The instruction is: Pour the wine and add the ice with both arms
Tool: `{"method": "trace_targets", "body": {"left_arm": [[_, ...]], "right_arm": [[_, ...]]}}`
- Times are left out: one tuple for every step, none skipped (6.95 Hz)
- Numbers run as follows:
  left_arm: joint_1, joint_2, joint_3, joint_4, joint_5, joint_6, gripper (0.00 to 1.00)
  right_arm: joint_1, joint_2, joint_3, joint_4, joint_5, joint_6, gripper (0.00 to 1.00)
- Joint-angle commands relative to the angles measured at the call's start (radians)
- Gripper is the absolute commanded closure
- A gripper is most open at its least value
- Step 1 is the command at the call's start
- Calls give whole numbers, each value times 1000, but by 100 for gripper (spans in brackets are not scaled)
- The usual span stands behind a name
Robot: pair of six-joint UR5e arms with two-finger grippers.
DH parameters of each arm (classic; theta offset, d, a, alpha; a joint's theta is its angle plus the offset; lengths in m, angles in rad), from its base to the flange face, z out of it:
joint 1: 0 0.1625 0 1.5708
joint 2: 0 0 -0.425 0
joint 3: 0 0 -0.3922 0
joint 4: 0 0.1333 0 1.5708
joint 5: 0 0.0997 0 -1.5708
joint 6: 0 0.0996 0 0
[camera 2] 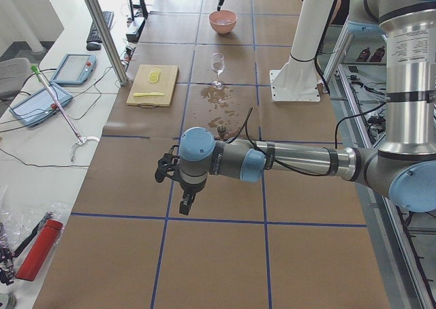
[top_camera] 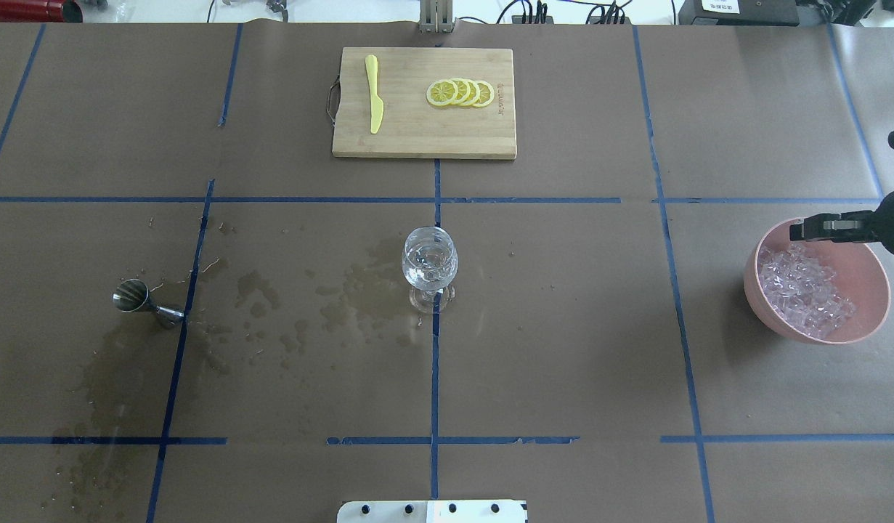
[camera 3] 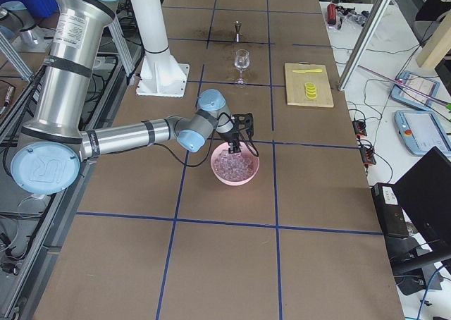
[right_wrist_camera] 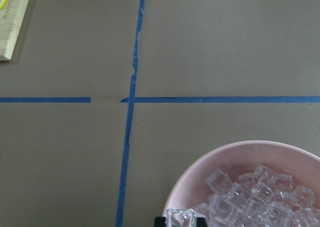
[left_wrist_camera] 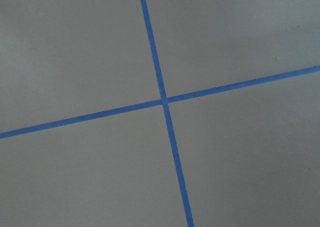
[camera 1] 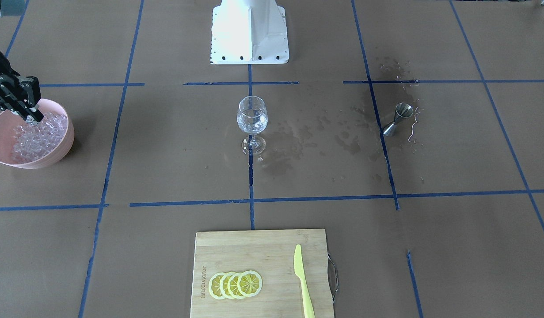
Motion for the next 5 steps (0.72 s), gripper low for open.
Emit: {"method": "trace_targets", "body": {"left_arm": [[6,15,9,9,2,110,0],[6,41,7,10,0,110,0],[6,54,4,10,0,110,0],[6,53,1,10,0,110,0],[6,53,-1,9,0,110,0]], "right_arm": [[-25,167,70,-263,4,9,100],[-45,279,87,-393,3,19,100],[-91,403,112,-543,-8,57,100],[-170,550,109,-680,-55,115,100],[-274,690,98,-812,-160,181,100]]}}
